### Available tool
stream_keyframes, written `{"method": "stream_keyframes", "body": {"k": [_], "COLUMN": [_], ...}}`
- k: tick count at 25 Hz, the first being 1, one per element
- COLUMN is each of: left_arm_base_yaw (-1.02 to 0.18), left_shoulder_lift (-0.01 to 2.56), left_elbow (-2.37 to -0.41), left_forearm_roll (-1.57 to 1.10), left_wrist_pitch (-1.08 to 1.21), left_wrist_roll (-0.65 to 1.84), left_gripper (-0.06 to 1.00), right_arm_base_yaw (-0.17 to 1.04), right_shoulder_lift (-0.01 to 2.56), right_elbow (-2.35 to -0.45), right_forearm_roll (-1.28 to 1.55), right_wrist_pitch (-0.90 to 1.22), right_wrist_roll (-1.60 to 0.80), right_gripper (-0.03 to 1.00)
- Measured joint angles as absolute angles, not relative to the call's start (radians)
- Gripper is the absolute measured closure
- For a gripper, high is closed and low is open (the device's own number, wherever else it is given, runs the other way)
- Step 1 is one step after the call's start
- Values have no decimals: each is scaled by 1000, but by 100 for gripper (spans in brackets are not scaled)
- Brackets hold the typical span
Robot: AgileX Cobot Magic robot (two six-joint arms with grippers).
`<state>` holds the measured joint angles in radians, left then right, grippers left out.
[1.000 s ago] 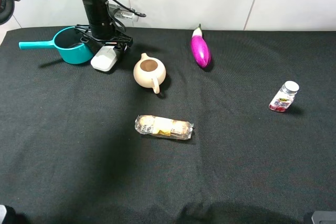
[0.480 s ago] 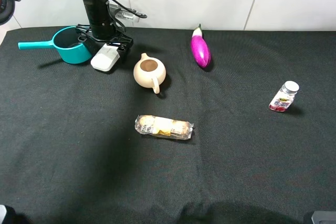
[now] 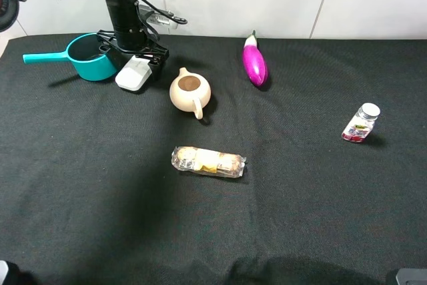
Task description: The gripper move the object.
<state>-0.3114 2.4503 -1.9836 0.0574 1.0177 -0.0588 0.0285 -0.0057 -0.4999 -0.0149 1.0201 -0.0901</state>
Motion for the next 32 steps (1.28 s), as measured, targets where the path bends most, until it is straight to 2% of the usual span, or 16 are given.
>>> {"method": "stream_keyframes", "body": {"k": [10, 32], "left_arm_base_yaw": [-311, -330], "left_shoulder_lift": [2425, 2151], "left_elbow": [-1985, -1996], "left_forearm_roll": [57, 72], "left_wrist_pitch": [1030, 1057], "left_wrist_roll": [-59, -59], "left_gripper": [-5, -5], "right_arm_base_yaw": [28, 28], "right_shoulder_lift": [-6, -6], "right_elbow": [-500, -500], "right_forearm_roll": [-15, -15], "right_wrist_pitch": [1020, 1020], "right_wrist_roll": [-90, -90], "right_gripper": [27, 27]}}
